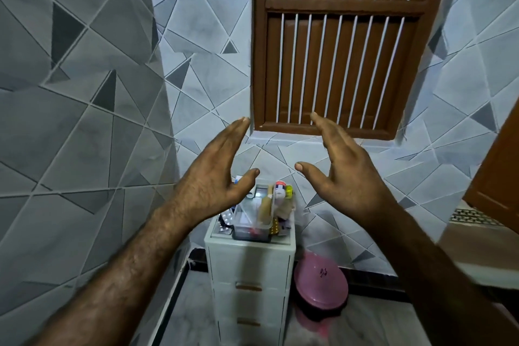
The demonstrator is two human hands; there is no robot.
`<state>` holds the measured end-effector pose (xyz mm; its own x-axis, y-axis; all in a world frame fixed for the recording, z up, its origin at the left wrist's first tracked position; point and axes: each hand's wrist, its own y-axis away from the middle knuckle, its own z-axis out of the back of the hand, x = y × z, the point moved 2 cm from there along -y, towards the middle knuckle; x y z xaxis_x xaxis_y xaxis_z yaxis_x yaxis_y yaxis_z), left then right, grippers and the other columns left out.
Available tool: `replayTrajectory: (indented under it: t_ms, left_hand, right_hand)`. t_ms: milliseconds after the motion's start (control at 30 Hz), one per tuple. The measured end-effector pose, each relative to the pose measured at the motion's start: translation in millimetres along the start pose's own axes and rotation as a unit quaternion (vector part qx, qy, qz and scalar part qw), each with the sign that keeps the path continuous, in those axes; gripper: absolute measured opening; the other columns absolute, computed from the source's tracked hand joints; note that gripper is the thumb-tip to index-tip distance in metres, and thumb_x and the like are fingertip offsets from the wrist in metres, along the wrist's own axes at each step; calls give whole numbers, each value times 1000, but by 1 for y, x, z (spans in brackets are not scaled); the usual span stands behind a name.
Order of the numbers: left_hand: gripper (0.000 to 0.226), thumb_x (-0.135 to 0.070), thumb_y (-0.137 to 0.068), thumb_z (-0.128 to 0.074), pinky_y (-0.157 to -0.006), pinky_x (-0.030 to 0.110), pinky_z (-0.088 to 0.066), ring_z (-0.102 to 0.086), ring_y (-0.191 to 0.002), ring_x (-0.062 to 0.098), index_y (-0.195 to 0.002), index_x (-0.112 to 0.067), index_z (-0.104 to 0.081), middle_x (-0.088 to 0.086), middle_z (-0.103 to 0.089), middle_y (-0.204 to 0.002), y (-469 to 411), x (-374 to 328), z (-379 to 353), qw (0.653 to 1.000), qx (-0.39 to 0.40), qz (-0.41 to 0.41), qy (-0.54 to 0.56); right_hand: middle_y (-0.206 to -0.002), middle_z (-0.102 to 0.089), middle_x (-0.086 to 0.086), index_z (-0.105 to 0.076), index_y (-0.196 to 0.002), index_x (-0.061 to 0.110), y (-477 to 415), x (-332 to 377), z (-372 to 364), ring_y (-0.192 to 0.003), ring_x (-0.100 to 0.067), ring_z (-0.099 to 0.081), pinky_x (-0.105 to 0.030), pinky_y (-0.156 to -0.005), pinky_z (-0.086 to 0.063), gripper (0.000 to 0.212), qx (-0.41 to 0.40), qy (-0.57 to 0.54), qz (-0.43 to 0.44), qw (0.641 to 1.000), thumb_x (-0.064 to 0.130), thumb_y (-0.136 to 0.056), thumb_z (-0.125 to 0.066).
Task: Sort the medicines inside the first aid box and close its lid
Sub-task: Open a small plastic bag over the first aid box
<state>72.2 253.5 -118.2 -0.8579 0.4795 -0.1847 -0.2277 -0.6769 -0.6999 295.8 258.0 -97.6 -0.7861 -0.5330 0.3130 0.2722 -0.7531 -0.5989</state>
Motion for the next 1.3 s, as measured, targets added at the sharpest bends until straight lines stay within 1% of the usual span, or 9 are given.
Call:
replayTrajectory:
  t_ms: [100, 233, 367, 467, 600, 833, 1000, 1167, 1300]
  left_hand:
    - [83, -40, -88, -62, -112, 17, -18, -22, -144, 5, -154, -22, -15, -3, -22, -160, -4, 13, -19, 1000, 18, 9, 16]
    - [83, -45, -85, -58, -115, 30, -29, -28, -145, 14, -153, -22, -17, -2, -25, -160, -11, 38, -49, 998, 41, 30, 37]
    - [82, -46, -87, -59, -115, 29, -28, -28, -145, 13, -153, -24, -16, -4, -23, -160, -19, 75, -88, 994, 68, 56, 59]
    - [83, -54, -85, -53, -117, 37, -31, -27, -145, 15, -153, -25, -15, -4, -22, -161, -28, 104, -119, 990, 99, 72, 67]
    - [85, -54, -82, -51, -113, 26, -23, -27, -145, 17, -153, -24, -16, -3, -21, -161, -44, 142, -154, 985, 132, 80, 77]
    - [85, -59, -81, -45, -111, 21, -21, -27, -145, 14, -153, -21, -19, -2, -23, -160, -63, 201, -206, 973, 184, 79, 116]
    - [85, -47, -82, -58, -116, 28, -27, -29, -145, 17, -152, -16, -23, 1, -27, -159, -55, 233, -253, 962, 225, 81, 129]
    - [86, -40, -84, -66, -116, 35, -34, -28, -145, 20, -153, -18, -20, 2, -25, -159, -39, 250, -304, 943, 297, 83, 126]
    - [86, -40, -85, -65, -119, 38, -28, -24, -147, 22, -153, -21, -16, 3, -21, -161, -27, 257, -335, 931, 353, 54, 78]
  right_hand:
    - [-161, -22, 3, -15, -153, 31, -8, -15, -20, -143, -19, -31, -28, -109, -24, 79, 18, -17, -4, 1000, 42, -90, -62]
    - [-158, -30, 0, -22, -153, 25, -20, -34, -50, -140, -19, -37, -41, -113, -38, 77, 32, -51, -9, 998, 35, -89, -65]
    - [-156, -33, -3, -24, -152, 20, -44, -52, -88, -136, -21, -43, -37, -112, -39, 78, 61, -31, -20, 997, 31, -88, -68]
    - [-157, -31, -2, -23, -152, 21, -65, -68, -119, -138, -22, -41, -41, -112, -39, 79, 90, -45, -41, 994, 32, -89, -68]
    - [-159, -26, 1, -22, -152, 23, -90, -92, -163, -140, -19, -38, -43, -113, -38, 76, 109, -63, -68, 990, 33, -91, -65]
    - [-159, -26, 0, -22, -153, 23, -122, -123, -240, -142, -18, -34, -35, -117, -31, 74, 148, -65, -121, 979, 35, -92, -63]
    - [-149, -40, -7, -32, -150, 16, -127, -147, -287, -132, -23, -47, -44, -107, -44, 74, 166, -77, -155, 971, 33, -88, -67]
    - [-154, -35, -10, -26, -152, 15, -124, -165, -326, -136, -26, -42, -44, -110, -40, 75, 236, -65, -177, 953, 29, -90, -66]
    - [-150, -42, -10, -23, -152, 16, -121, -179, -350, -133, -28, -44, -40, -110, -38, 74, 308, -46, -207, 927, 27, -91, -64]
